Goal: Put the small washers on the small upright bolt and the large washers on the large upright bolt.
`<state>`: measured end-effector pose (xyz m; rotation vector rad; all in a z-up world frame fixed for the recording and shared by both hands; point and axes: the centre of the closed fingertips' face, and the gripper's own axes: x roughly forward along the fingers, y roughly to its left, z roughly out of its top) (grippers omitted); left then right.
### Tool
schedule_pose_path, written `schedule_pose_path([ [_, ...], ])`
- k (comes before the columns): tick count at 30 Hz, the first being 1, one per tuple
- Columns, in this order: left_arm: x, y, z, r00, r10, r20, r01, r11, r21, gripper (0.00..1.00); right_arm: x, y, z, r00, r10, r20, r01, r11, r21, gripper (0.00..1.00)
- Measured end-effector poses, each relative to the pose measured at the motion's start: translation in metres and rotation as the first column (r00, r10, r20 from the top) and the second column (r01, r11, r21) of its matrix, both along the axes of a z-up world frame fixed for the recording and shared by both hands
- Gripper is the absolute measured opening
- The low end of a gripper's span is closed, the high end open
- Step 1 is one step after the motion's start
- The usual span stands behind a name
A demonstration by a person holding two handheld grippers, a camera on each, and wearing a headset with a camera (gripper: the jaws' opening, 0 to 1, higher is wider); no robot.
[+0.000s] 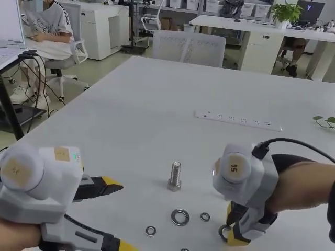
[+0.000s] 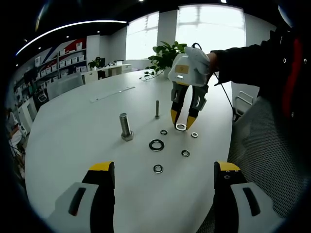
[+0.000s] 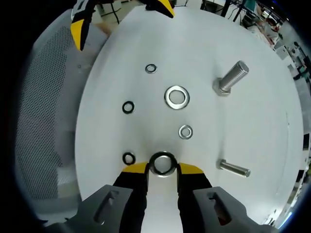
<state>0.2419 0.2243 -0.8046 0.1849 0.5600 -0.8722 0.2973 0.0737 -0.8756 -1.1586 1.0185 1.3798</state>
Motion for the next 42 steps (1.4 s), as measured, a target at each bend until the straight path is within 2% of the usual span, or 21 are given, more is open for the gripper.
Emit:
schedule_pose_path([
  [8, 0.0, -0.001, 0.003, 1.0, -0.001, 0.007, 0.001, 1.0, 0.002, 0.84, -0.002, 0.001, 0.013, 1.0, 0.0, -0.003, 0.0, 1.0, 0.008, 0.23],
  [27, 0.0, -0.003, 0.008, 1.0, 0.0, 0.025, 0.0, 1.0, 0.0, 0.84, 0.001, 0.011, 0.052, 0.999, 0.027, 0.045, -0.029, 0.999, 0.04, 0.23],
  [30, -0.001, -0.004, 0.009, 1.0, -0.003, 0.026, 0.003, 1.0, 0.0, 0.84, 0.0, 0.013, 0.057, 0.999, 0.033, 0.041, -0.035, 0.998, 0.045, 0.23],
  [42, -0.001, -0.005, 0.01, 1.0, -0.004, 0.03, 0.004, 1.0, -0.007, 0.84, 0.014, 0.026, 0.082, 0.997, 0.058, 0.055, -0.061, 0.997, 0.045, 0.23],
])
